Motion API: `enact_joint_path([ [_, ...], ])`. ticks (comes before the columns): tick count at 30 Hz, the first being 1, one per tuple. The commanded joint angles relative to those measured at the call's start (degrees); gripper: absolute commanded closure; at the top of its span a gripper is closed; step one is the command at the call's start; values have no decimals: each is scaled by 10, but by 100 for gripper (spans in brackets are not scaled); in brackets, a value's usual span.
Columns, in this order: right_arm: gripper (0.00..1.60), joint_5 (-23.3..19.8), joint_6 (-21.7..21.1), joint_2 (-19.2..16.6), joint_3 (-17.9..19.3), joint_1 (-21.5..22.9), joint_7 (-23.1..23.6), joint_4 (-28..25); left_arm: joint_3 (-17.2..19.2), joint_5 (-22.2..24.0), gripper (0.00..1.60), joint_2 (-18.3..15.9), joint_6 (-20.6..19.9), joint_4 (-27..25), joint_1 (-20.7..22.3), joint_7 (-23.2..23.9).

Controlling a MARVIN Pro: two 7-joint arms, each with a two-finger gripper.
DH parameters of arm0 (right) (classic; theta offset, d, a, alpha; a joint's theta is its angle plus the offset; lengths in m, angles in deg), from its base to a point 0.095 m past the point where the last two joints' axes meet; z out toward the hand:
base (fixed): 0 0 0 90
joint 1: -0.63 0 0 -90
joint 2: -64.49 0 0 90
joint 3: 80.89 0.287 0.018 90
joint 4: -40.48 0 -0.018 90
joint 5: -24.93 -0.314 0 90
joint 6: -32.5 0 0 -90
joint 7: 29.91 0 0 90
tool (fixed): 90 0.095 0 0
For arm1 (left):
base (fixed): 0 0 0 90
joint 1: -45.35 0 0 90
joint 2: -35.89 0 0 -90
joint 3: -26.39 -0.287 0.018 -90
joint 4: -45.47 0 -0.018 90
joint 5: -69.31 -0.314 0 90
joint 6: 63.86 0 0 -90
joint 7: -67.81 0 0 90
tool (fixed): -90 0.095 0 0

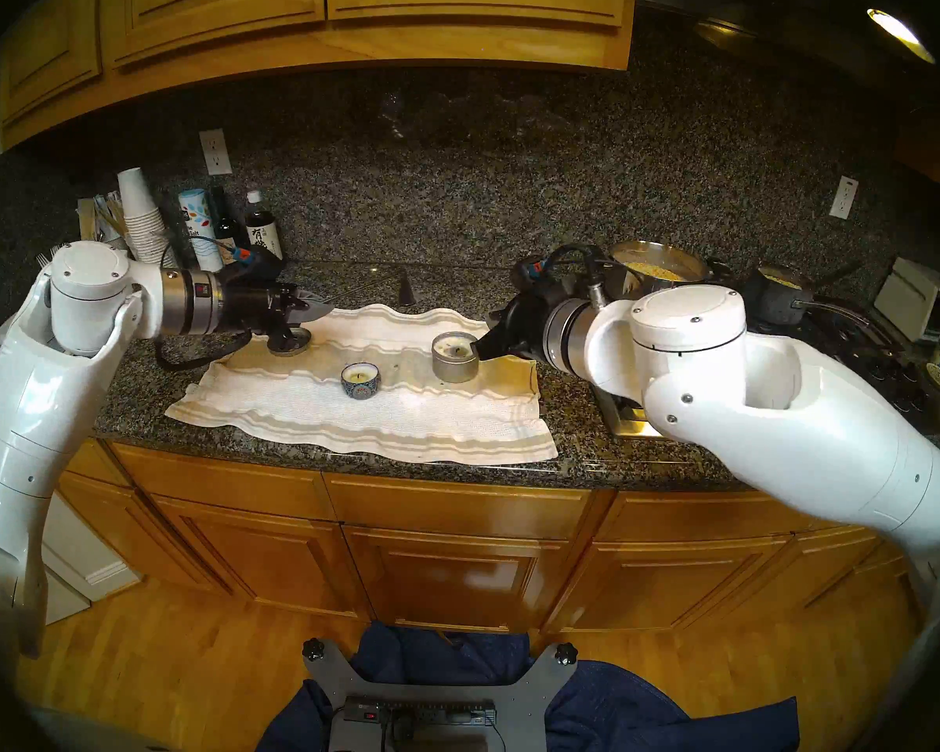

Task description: Put out candle flame

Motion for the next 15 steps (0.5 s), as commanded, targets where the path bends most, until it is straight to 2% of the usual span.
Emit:
enact_joint_path([
  [1,160,10,-2,7,13,23,4,6,78,16,160,-32,0,-30,-45,-2],
  [15,160,20,-18,26,10,39,18,21,199,26,160,-25,-2,-53,-165,-9],
])
